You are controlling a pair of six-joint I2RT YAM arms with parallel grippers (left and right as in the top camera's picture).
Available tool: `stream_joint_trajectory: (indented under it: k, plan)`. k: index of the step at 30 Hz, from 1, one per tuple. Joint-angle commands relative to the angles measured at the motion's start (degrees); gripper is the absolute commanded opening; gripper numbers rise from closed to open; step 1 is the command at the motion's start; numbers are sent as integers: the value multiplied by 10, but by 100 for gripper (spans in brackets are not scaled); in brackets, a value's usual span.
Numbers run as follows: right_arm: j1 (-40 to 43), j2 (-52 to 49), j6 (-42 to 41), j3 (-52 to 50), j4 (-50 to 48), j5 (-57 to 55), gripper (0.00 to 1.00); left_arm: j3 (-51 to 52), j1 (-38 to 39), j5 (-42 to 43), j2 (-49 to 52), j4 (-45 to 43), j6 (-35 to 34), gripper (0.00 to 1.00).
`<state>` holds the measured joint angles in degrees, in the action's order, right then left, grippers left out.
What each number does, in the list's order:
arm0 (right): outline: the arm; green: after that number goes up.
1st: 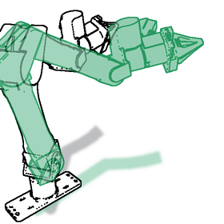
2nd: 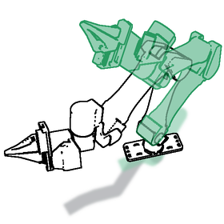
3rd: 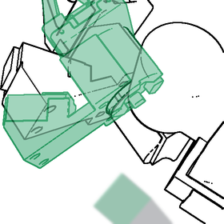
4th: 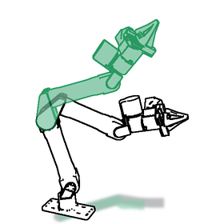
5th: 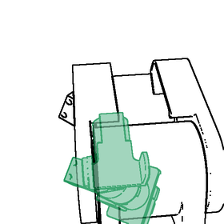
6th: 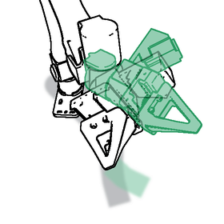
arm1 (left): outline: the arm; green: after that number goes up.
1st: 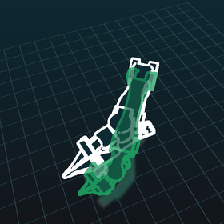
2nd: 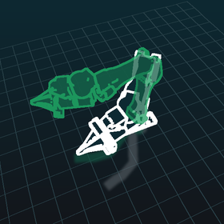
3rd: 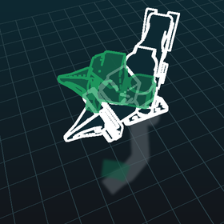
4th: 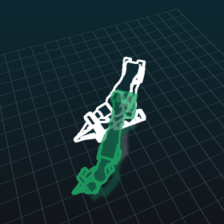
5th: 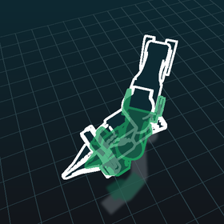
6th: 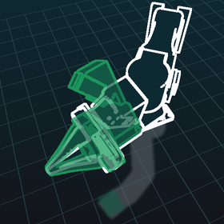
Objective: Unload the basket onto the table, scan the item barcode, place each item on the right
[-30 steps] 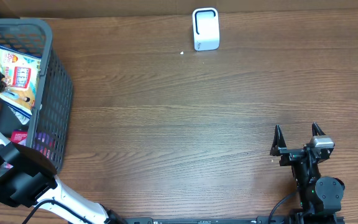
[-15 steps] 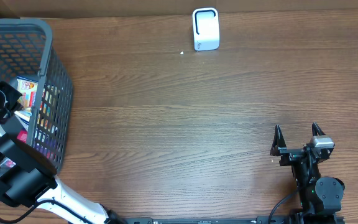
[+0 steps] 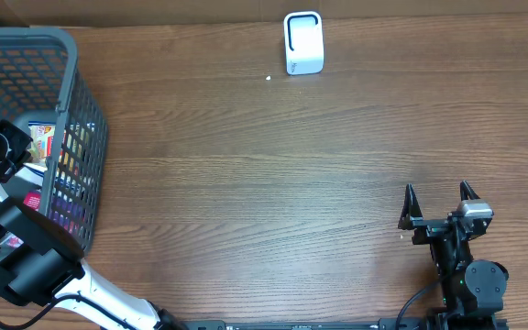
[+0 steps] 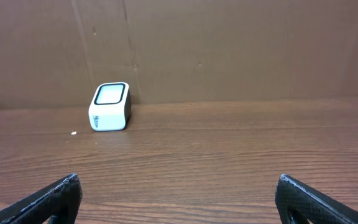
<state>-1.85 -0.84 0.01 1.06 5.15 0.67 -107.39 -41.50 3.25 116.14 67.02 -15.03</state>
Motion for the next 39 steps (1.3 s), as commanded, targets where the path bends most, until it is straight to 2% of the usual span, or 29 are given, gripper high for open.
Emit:
stream_joint_trajectory:
  k: [1, 6, 12, 17, 22, 27, 29, 32, 33, 34, 39]
  plan:
    - [3, 7, 3, -6, -3, 0, 100, -13, -1, 17, -21, -1, -4, 4]
    - [3, 7, 2, -6, -3, 0, 100, -59, -3, 74, -31, 4, -4, 4]
    - [3, 7, 3, -6, -3, 0, 100, -159, -13, 158, -66, 4, -5, 4]
    - [3, 7, 2, -6, -3, 0, 100, -210, -14, 158, -109, 1, -5, 4]
    - [3, 7, 3, -6, -3, 0, 100, -211, -13, 156, -147, -10, -13, 4]
    - [3, 7, 3, -6, -3, 0, 100, -196, -13, 125, -132, 16, -12, 6]
    - [3, 7, 2, -6, -3, 0, 100, -180, -12, 83, -120, 25, -12, 22]
    - [3, 7, 2, -6, -3, 0, 100, -150, -12, 52, -94, 26, -12, 62]
    - [3, 7, 3, -6, -3, 0, 100, -143, -12, 53, -85, 26, -12, 72]
    - [3, 7, 3, -6, -3, 0, 100, -137, -12, 54, -76, 26, -12, 77]
    - [3, 7, 3, -6, -3, 0, 100, -127, 0, 58, -24, 31, -7, 88]
